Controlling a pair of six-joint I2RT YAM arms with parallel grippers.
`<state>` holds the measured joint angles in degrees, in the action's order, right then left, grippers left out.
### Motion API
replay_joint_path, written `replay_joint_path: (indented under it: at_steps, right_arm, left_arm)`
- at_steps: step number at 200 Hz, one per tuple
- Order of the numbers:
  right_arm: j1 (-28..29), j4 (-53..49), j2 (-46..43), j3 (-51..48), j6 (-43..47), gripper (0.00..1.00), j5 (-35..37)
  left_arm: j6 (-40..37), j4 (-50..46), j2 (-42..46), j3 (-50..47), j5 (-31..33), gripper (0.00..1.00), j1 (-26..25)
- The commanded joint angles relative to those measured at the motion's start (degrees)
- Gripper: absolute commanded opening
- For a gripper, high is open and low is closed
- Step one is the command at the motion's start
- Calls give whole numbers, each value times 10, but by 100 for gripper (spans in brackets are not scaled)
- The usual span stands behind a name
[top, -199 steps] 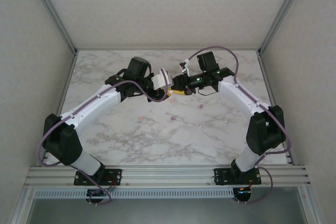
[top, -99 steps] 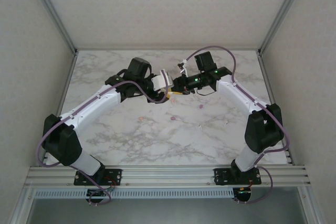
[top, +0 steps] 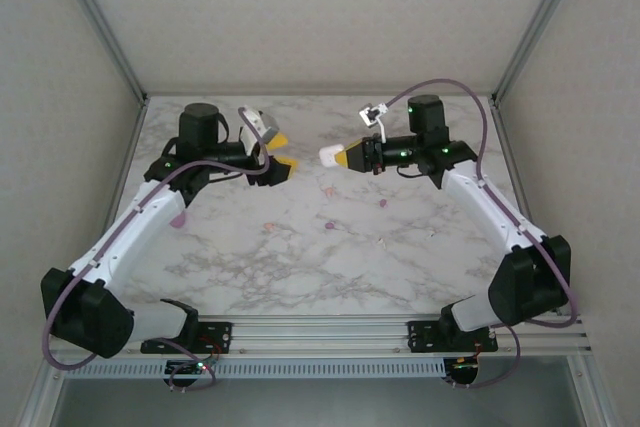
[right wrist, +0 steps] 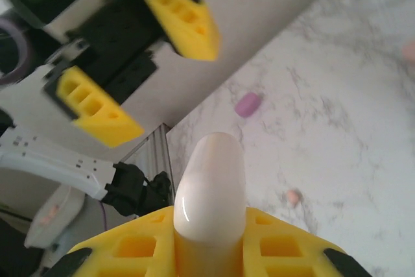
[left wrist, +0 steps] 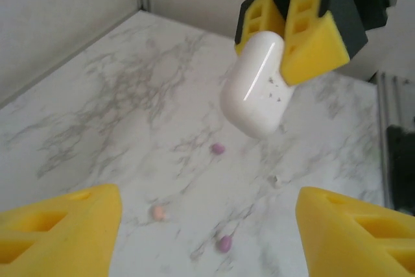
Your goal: Insert the wireless bluetooth earbuds into the charging case
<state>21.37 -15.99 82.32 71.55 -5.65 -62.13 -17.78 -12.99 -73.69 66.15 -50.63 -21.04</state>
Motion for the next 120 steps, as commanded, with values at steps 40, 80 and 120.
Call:
replay_joint_path:
  at_steps: [40, 80, 120]
  right_arm:
    - [-3, 68, -9, 28, 77, 15, -77]
    - [-13, 200, -9, 19, -28, 14, -66]
    - [-30, 289, 8, 22, -133, 14, -56]
  left_arm:
    - [355, 288, -33, -14, -55, 71, 0]
    - [482, 378, -65, 3, -37, 70, -30]
    - [509, 447, -67, -5, -25, 72, -50]
